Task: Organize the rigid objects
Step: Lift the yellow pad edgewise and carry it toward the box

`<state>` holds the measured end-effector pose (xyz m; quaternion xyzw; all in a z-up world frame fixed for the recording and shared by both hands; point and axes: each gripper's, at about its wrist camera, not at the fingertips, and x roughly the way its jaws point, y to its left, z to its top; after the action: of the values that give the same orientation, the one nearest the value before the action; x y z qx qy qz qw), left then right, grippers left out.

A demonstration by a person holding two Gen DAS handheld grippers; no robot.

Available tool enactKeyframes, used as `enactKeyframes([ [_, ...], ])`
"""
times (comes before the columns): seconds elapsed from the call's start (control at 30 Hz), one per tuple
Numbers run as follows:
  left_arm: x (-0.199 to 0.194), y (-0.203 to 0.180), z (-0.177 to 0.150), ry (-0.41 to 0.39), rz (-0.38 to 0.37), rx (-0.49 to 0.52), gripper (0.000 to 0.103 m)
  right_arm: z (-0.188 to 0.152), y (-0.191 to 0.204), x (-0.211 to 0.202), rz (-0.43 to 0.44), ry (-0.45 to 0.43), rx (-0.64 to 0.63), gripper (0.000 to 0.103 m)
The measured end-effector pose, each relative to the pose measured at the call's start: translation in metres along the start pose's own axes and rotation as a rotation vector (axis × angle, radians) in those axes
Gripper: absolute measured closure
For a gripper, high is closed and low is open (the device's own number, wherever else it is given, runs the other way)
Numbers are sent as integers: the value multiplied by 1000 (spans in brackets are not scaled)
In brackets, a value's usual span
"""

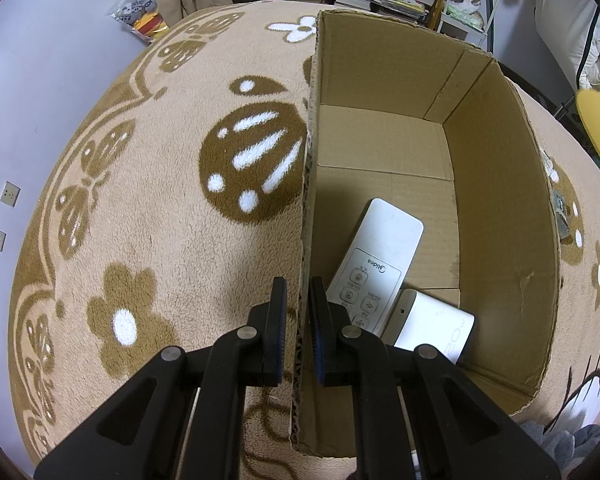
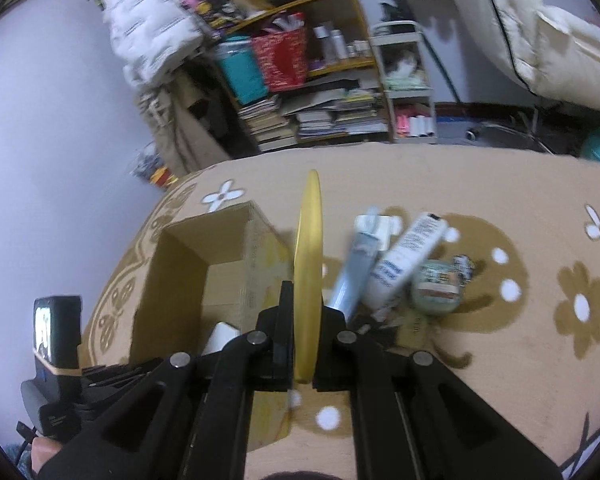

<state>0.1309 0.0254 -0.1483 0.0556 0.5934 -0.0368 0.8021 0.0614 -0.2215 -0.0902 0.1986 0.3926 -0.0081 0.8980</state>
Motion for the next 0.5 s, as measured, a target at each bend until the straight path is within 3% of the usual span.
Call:
enactKeyframes([
  [0.5, 0, 0, 0, 0, 2, 2, 93, -16, 53, 24, 75, 55, -121, 96],
])
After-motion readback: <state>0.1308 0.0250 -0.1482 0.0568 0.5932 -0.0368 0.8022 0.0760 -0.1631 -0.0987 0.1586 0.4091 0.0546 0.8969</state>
